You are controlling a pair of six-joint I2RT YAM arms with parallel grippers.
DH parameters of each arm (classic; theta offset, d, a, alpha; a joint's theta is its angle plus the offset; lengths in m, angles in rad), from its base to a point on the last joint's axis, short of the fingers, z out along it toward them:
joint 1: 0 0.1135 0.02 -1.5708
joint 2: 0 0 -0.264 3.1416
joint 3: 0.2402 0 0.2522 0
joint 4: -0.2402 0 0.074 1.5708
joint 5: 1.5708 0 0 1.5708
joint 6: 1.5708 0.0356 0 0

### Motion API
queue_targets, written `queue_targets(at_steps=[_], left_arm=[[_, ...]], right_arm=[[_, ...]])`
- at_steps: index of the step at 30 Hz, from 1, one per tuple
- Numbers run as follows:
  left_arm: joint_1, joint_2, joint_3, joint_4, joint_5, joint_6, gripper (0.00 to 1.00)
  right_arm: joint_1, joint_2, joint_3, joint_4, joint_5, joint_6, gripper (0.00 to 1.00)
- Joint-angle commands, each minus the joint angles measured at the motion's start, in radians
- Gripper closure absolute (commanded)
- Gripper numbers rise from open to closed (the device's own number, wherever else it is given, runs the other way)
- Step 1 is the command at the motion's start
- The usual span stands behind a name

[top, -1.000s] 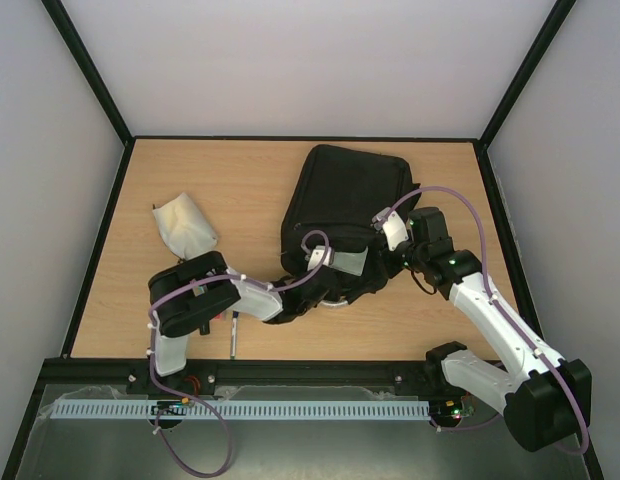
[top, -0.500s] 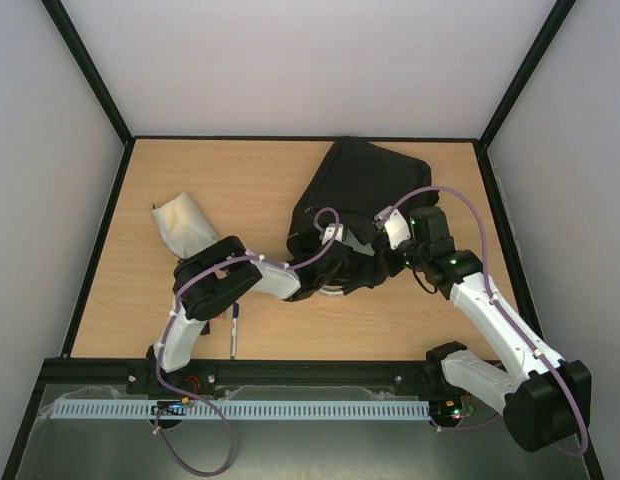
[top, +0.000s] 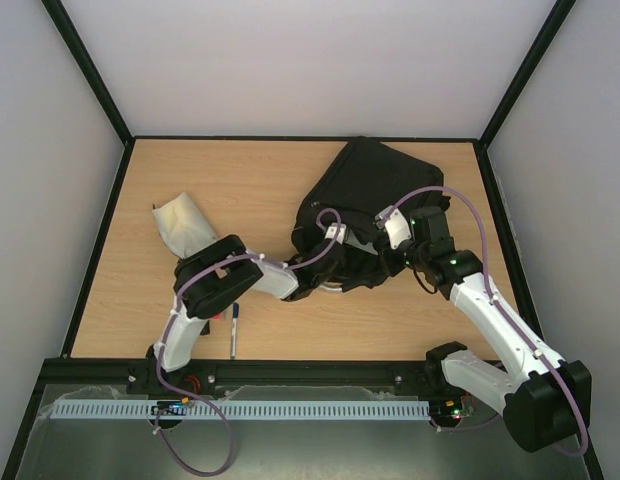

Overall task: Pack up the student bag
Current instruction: Place the book in the student bag.

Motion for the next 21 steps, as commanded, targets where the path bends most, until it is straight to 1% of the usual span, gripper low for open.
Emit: queue_targets(at_steps=[1, 5, 8, 11, 15, 19, 21], left_arm=[[-0.014, -0.145, -0.078, 0.037, 0.021, 0.069, 0.88], [-0.049, -0.257, -0.161, -0.011, 0.025, 0.067, 0.65], [-0.083, -0.351, -0.217, -0.089, 0.008, 0.068, 0.46], [-0.104, -0.452, -0.256, -0.209, -0.019, 0.061, 0.3], [-0.105, -0.61, -0.287, -0.41, -0.069, 0.028, 0.01], [-0.081, -0.76, -0.291, -0.607, -0.155, -0.007, 0.01], [-0.044, -0.831, -0.281, -0.702, -0.204, -0.033, 0.01]], right_arm=[[0.004, -0.022, -0.002, 0.023, 0.002, -0.003, 0.99], [-0.002, -0.019, -0.004, 0.029, 0.026, 0.001, 0.99], [-0.004, -0.017, -0.007, 0.033, 0.041, 0.002, 0.99], [-0.008, -0.025, -0.009, 0.038, 0.047, 0.005, 0.99], [-0.013, -0.036, -0.008, 0.035, 0.039, 0.008, 0.99], [-0.017, -0.036, -0.007, 0.033, 0.017, 0.01, 0.99], [-0.018, -0.033, -0.007, 0.03, 0.008, 0.009, 0.99]])
